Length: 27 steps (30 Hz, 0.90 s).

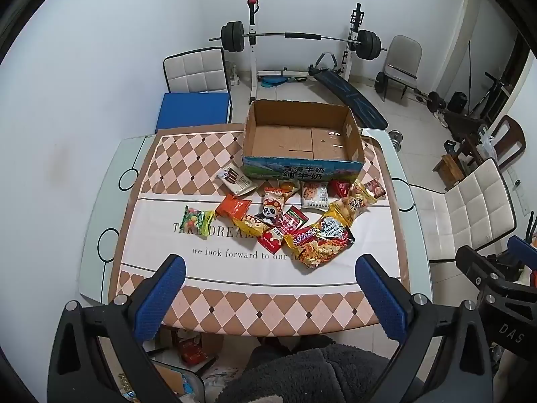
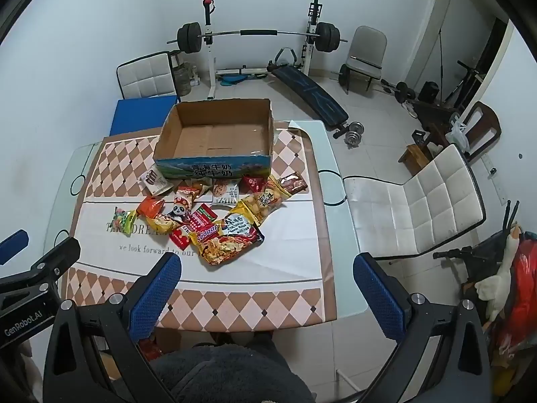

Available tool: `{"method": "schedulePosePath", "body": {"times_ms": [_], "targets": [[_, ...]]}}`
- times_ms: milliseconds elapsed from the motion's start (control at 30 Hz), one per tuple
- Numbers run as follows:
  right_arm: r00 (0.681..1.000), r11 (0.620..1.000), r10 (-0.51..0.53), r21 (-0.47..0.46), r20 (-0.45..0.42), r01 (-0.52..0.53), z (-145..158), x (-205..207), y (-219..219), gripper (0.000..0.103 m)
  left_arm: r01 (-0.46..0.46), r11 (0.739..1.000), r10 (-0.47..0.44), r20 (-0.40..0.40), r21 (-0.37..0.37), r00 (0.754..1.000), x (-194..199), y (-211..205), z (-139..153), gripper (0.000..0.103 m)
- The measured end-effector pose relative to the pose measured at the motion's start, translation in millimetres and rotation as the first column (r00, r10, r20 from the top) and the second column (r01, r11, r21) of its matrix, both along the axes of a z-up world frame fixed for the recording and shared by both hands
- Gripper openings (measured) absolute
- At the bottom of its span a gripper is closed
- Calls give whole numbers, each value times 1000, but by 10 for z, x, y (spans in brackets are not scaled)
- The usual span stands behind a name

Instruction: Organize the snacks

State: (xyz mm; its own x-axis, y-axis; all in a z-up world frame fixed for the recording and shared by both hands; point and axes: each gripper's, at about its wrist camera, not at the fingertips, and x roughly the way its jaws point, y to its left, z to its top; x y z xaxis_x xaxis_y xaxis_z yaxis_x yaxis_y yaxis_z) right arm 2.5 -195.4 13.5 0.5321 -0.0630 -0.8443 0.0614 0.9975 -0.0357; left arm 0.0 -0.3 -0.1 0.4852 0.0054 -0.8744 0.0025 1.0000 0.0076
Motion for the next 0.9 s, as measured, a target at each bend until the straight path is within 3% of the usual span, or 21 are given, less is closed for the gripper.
{"method": "schedulePosePath", "body": {"times_ms": [900], "targets": [[1000, 1000, 1, 2, -16, -1, -64, 41, 42, 103, 1, 1000, -1, -6, -6, 1000, -2, 1, 1, 103]]}}
